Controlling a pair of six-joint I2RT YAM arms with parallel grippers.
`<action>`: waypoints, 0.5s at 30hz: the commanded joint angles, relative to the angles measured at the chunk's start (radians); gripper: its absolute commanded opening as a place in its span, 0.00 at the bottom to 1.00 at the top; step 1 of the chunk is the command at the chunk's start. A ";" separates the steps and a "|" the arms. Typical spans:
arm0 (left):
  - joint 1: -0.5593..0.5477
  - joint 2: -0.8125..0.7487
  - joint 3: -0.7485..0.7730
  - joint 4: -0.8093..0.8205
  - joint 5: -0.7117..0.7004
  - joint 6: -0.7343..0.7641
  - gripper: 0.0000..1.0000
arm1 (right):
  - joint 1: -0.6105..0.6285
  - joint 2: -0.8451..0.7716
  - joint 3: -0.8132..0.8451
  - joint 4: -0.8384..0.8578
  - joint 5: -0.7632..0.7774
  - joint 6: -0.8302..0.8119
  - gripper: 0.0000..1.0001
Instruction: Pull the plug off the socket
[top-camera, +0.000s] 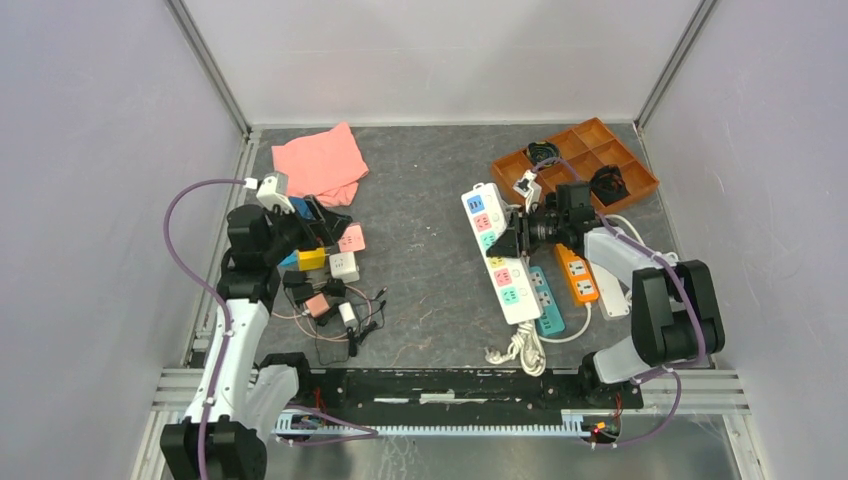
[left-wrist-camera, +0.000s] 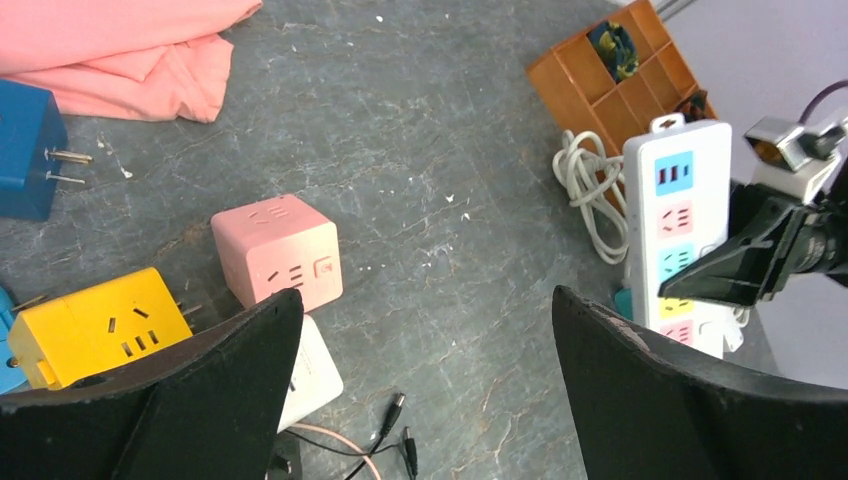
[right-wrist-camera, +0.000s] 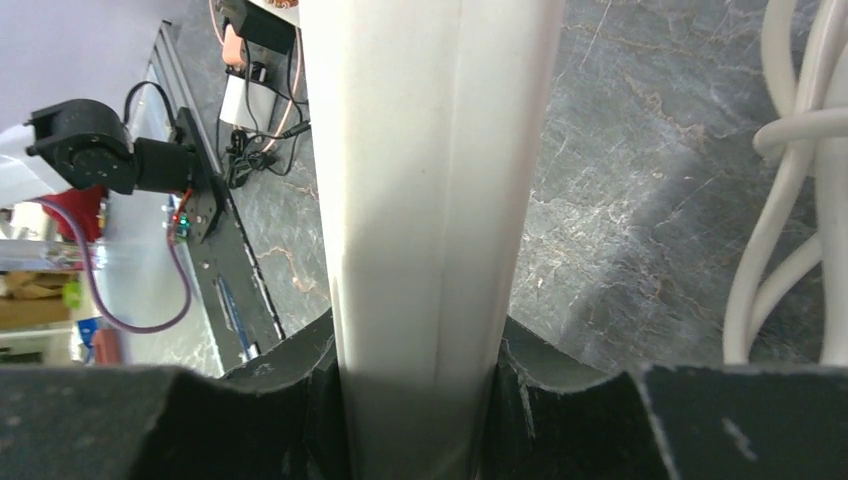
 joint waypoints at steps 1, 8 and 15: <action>-0.017 -0.044 0.009 -0.026 -0.030 0.085 1.00 | -0.003 -0.091 0.071 0.019 0.070 -0.185 0.00; -0.047 -0.124 0.004 -0.045 -0.060 0.094 1.00 | 0.011 -0.052 0.261 -0.153 0.137 -0.278 0.00; -0.049 -0.138 0.013 -0.059 -0.092 0.115 1.00 | 0.102 0.107 0.499 -0.211 0.224 -0.223 0.00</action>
